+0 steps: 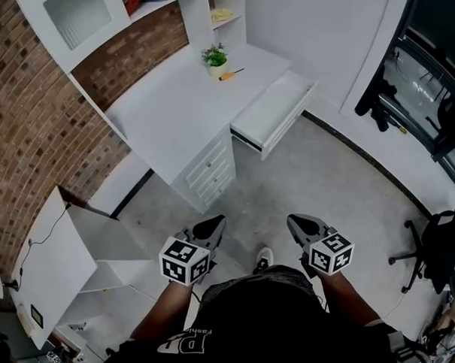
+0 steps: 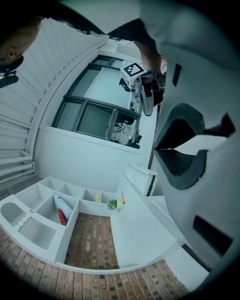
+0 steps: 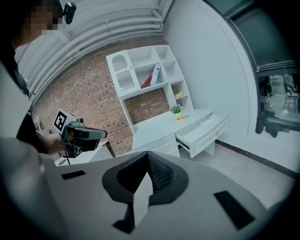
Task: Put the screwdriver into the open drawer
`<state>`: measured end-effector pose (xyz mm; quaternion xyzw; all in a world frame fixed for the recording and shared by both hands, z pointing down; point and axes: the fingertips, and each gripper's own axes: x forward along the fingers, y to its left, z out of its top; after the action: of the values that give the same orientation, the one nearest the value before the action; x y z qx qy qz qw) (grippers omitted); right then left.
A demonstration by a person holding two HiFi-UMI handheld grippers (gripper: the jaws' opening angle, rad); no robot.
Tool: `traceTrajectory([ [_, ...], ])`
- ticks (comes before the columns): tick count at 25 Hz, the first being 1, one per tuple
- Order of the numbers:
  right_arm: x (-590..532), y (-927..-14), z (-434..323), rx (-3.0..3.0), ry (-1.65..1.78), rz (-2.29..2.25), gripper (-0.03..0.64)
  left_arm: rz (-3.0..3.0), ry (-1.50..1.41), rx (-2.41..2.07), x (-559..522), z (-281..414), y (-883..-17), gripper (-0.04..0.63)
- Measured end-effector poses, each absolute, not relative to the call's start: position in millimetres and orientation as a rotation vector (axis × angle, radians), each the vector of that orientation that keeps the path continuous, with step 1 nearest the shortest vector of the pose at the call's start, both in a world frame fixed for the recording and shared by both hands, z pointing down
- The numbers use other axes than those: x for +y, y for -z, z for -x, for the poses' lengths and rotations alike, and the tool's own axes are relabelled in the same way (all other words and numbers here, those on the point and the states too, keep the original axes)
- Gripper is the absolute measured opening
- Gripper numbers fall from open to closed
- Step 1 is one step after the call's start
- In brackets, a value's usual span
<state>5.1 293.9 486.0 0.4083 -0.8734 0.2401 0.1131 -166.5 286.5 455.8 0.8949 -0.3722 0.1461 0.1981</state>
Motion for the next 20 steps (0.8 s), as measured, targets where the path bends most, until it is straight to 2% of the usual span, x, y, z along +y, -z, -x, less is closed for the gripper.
traceTrajectory([
  [11, 216, -484, -57, -2.581, -0.708, -1.214, 0.003, -2.540, -0.419, -1.030, 201, 109, -448, 0.018],
  [20, 186, -495, -68, -2.577, -0.742, -1.209, 0.003, -2.506, -0.441, -1.028, 172, 99, -463, 0.018],
])
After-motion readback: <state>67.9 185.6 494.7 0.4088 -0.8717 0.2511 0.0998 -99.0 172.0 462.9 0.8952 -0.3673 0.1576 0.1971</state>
